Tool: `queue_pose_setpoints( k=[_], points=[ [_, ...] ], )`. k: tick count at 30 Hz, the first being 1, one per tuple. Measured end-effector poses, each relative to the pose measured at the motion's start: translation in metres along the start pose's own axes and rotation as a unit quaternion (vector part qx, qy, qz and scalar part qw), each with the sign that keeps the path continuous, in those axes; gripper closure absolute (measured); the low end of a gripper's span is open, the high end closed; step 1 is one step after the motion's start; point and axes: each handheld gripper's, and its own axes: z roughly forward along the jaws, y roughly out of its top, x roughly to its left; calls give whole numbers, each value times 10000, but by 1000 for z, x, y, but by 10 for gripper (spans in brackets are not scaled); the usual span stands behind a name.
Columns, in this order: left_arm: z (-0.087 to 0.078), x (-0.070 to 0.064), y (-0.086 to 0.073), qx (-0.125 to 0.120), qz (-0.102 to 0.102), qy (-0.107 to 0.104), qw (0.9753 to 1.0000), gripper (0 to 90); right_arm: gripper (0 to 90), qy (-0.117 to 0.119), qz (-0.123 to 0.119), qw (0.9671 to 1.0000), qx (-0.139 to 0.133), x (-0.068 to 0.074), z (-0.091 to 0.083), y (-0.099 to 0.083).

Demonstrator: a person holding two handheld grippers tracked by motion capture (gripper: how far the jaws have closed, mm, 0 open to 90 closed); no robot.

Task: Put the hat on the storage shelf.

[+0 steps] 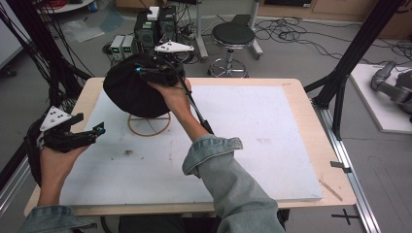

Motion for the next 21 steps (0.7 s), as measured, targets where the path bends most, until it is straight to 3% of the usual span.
queue_pose_setpoints(
  k=[11,21],
  points=[
    [1,-2,0,-6,-9,-2,10000,201,296,-122,-104,9998,90,-9,-23,5],
    [3,-2,-1,21,14,13,10000,202,289,-358,-119,9993,-21,-27,-61,-2]
  ],
)
